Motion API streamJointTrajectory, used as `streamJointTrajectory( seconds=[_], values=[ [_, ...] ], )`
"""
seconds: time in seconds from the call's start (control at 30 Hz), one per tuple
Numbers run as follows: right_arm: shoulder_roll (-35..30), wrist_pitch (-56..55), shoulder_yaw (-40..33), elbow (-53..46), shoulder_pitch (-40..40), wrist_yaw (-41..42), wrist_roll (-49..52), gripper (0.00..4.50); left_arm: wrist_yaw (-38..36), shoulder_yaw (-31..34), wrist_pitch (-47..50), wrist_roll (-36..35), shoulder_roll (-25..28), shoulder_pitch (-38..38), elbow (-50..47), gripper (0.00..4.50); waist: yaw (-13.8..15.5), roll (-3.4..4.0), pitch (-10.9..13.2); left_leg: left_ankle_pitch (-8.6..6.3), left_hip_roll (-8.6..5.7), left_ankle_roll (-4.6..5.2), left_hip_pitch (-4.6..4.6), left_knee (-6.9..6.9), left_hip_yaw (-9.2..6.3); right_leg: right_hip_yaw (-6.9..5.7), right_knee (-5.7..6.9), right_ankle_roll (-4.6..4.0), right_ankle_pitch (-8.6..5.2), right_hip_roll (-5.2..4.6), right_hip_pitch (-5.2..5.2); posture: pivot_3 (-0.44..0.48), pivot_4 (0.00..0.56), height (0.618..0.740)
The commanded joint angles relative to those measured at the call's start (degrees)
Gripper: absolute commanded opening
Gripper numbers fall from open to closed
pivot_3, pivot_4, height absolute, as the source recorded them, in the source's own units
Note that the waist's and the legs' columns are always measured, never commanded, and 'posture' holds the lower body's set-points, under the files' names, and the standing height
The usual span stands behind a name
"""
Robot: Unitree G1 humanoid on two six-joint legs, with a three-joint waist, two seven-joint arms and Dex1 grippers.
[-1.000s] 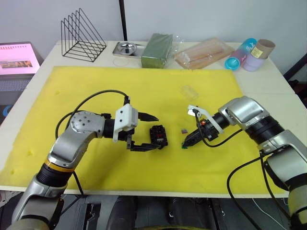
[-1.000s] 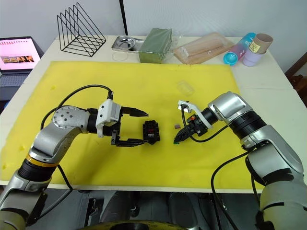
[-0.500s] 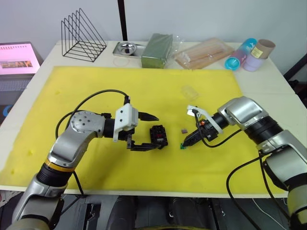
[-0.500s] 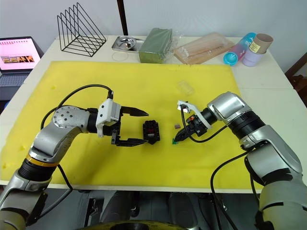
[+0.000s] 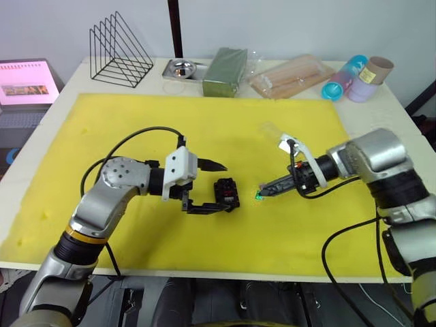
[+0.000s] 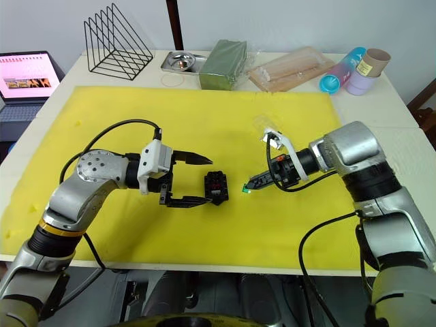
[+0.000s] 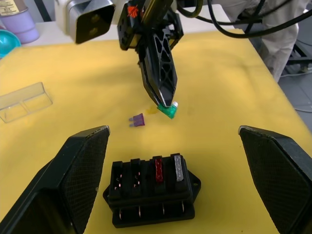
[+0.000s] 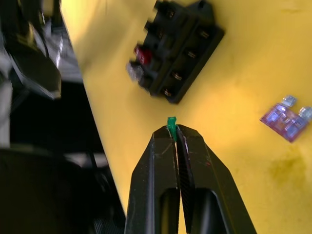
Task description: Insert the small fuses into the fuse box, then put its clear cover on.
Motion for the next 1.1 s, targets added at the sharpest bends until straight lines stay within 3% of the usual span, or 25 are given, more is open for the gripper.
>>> streamJointTrajectory(
  seconds=[0.03, 0.23, 0.37, 0.5, 0.57, 0.7, 0.87, 1.1],
  values=[
    [0.68, 3.58, -13.76, -7.22, 6.59, -11.86, 11.30, 0.01, 0.55, 0.95, -0.21, -0.50, -0.03, 0.40, -2.11, 4.50, 0.02, 0.00, 0.00, 0.00, 0.00, 0.00, 0.00, 0.00, -0.01, 0.00, 0.00, 0.00, 0.00, 0.00, 0.01, 0.000, 0.150, 0.740],
    [8.46, 3.58, -30.31, -15.03, 20.49, -44.74, 35.08, 0.01, 0.32, 0.90, -0.58, -0.45, -0.06, 0.97, -2.16, 4.50, -0.22, -0.02, -0.01, 0.00, 0.00, 0.00, 0.01, 0.00, 0.00, 0.00, -0.01, 0.01, 0.00, 0.01, 0.09, 0.000, 0.150, 0.740],
    [20.73, 3.58, -40.56, -19.86, 26.77, -70.97, 46.63, 0.01, 0.00, 0.78, -0.85, -0.43, -0.10, 1.15, -1.95, 4.50, -0.41, -0.02, -0.02, 0.00, 0.02, 0.00, 0.02, -0.02, 0.01, 0.03, 0.06, 0.01, 0.00, 0.07, 0.05, 0.000, 0.150, 0.740],
    [19.76, -15.02, -32.73, -22.86, 35.31, -99.27, 73.75, 0.01, -0.38, 0.44, -1.12, -0.34, -0.39, 0.89, -1.48, 4.50, -0.20, 0.01, -0.02, 0.00, 0.03, 0.00, 0.00, -0.02, 0.02, 0.05, 0.05, 0.02, 0.00, 0.03, 0.06, 0.000, 0.150, 0.740],
    [17.98, -22.32, -28.61, -25.63, 38.43, -107.07, 81.33, 0.01, -0.56, 0.40, -1.21, -0.32, -0.40, 0.83, -1.38, 4.50, -0.33, 0.01, -0.02, 0.00, 0.00, 0.00, -0.02, 0.00, 0.11, 0.07, -0.02, 0.03, 0.00, 0.00, 0.08, 0.000, 0.150, 0.740],
    [15.76, -30.08, -25.48, -30.51, 43.71, -111.01, 82.94, 0.01, -0.72, 0.54, -1.22, -0.27, -0.36, 0.77, -1.29, 4.50, -0.53, 0.01, -0.02, 0.00, 0.00, 0.01, 0.00, 0.00, 0.12, 0.08, -0.05, 0.06, 0.01, 0.08, 0.10, 0.000, 0.150, 0.740],
    [13.51, -35.01, -23.31, -33.79, 47.77, -110.31, 82.94, 0.01, -0.72, 0.73, -1.06, -0.31, -0.26, 0.77, -1.31, 4.50, -0.39, 0.01, -0.02, 0.00, 0.03, 0.01, 0.00, 0.00, 0.10, 0.08, -0.06, 0.06, 0.01, 0.10, 0.10, 0.000, 0.150, 0.740],
    [10.48, -39.37, -19.87, -35.87, 49.25, -110.84, 82.94, 0.01, -0.51, 0.79, -0.98, -0.28, -0.31, 0.72, -1.30, 4.50, -0.35, 0.01, -0.02, 0.00, 0.04, 0.00, 0.00, 0.00, 0.09, 0.09, -0.07, 0.05, 0.01, 0.10, 0.10, 0.000, 0.150, 0.740]
  ],
)
